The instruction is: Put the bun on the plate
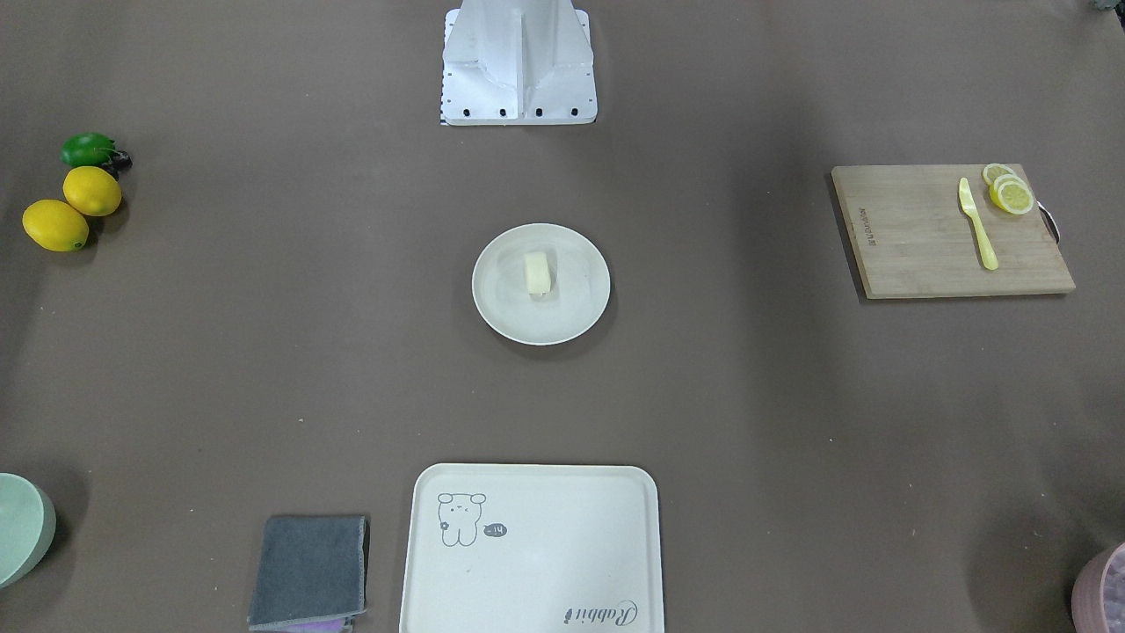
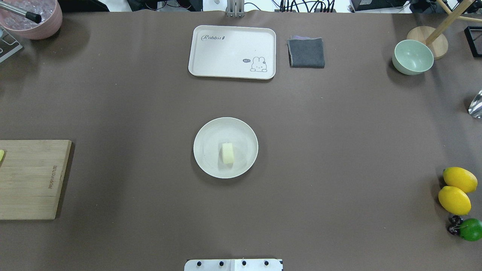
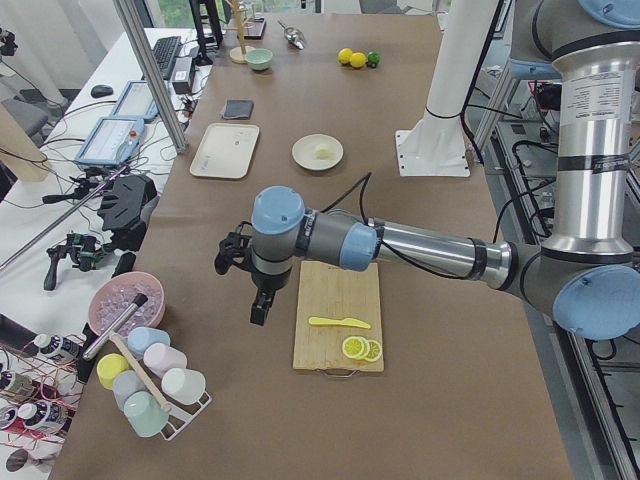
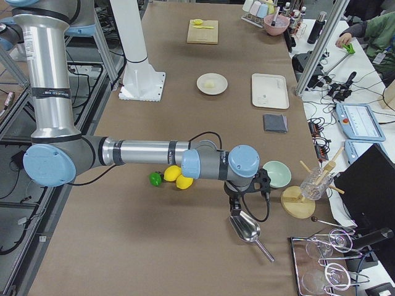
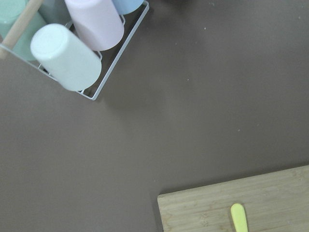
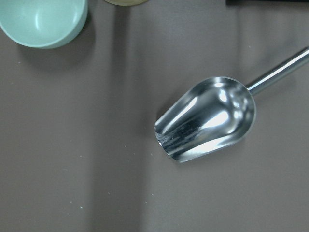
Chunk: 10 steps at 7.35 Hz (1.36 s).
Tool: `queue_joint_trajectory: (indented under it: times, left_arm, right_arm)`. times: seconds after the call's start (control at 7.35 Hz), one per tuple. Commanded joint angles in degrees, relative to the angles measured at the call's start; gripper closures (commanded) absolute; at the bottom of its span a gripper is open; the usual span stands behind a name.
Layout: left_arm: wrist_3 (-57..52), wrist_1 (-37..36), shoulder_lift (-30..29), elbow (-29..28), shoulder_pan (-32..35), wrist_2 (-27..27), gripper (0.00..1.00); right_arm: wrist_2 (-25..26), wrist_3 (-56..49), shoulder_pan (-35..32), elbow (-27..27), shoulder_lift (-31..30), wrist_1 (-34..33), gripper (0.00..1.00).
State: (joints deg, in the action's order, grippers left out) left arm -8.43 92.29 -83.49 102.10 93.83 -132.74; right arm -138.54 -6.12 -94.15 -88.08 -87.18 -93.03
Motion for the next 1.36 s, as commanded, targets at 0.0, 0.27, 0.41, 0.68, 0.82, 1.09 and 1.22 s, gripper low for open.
queue_joint_trajectory:
  times: [0.0, 0.27, 0.41, 0.68, 0.82, 1.09, 1.22]
  left_arm:
    - [-0.28, 0.09, -0.09, -1.11, 0.04, -0.06, 0.02]
    - [-0.18, 0.26, -0.62, -1.55, 0.04, -0.15, 0.02]
    - [-0.19, 0.35, -0.62, -1.55, 0.04, -0.15, 0.02]
    - [-0.27, 0.26, -0.71, -1.64, 0.04, -0.06, 0.02]
    - [-0.19, 0.26, -0.71, -1.64, 0.04, -0.06, 0.02]
    - [-0.19, 0.35, -0.71, -1.90, -0.05, -0.06, 0.02]
    - [-0.19, 0.35, -0.80, -2.17, -0.05, -0.06, 0.02]
  right_arm:
    - [0.02, -0.29, -3.32, -1.04, -2.72, -2.51, 0.00]
    - [0.11, -0.29, -3.32, -0.78, -2.91, -2.68, 0.00]
    - [0.11, -0.29, -3.32, -0.78, -2.74, -2.51, 0.00]
    - [0.20, -0.29, -3.32, -1.04, -2.65, -2.33, 0.00]
    - [0.54, -0.29, -3.32, -1.05, -2.12, -2.33, 0.00]
    - [0.63, -0.29, -3.32, -1.05, -1.94, -2.25, 0.00]
    - [0.63, -0.29, -3.32, -1.05, -1.77, -2.25, 0.00]
